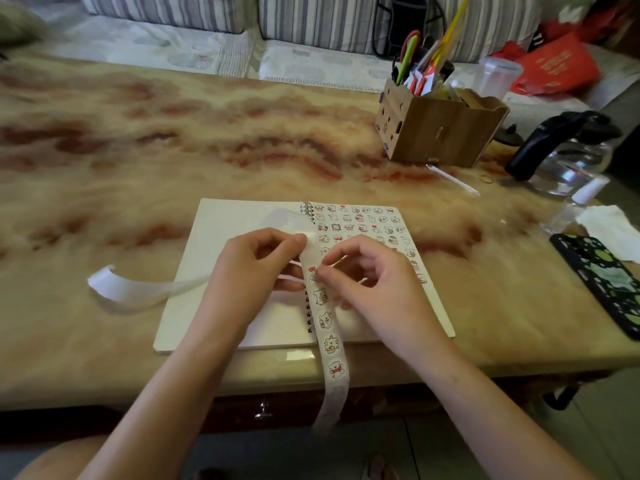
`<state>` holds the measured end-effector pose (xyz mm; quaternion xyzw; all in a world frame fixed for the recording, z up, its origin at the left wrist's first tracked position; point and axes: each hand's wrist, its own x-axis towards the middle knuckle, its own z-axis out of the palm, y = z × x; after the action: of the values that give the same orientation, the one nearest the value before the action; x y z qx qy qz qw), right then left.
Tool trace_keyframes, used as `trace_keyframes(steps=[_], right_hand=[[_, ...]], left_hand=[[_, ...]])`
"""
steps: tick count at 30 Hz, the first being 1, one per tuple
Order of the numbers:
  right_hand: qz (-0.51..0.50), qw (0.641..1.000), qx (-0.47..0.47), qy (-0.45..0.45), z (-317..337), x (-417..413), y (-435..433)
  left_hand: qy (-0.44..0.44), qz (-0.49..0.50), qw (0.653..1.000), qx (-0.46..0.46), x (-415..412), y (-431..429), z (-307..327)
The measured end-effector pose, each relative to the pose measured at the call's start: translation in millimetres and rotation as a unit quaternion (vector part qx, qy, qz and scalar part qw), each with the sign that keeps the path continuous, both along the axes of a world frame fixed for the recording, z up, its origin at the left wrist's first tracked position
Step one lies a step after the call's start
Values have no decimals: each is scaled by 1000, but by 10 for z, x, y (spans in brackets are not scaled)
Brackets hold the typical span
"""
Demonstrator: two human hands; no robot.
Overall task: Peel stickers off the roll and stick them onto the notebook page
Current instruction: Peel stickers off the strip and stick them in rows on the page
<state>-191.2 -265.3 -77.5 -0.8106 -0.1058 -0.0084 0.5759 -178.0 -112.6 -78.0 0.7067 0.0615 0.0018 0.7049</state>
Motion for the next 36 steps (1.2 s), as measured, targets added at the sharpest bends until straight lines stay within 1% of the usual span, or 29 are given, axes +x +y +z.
trace_keyframes(steps=[3,8,12,15,28,32,36], right_hand=[[-11,1000,18,-8,-17,-2,28],[-12,999,46,4,-18,2,32],[-53,998,22,-33,-40,30,32],[-57,997,17,-48,-47,37,26],[-39,998,26,-50,-52,47,19],[-39,997,42,-45,-40,46,19],[-44,998,29,-46,-22,27,15]], left_hand=[[-5,2,1000,-8,2,10,-4],[10,-20,999,-23,-14,16,9],[27,-40,998,-27,-44,13,34],[35,-57,997,-25,-61,27,45],[31,-77,996,-7,-49,35,33],[27,-79,996,-4,-46,37,31],[30,-74,997,-6,-47,22,27]])
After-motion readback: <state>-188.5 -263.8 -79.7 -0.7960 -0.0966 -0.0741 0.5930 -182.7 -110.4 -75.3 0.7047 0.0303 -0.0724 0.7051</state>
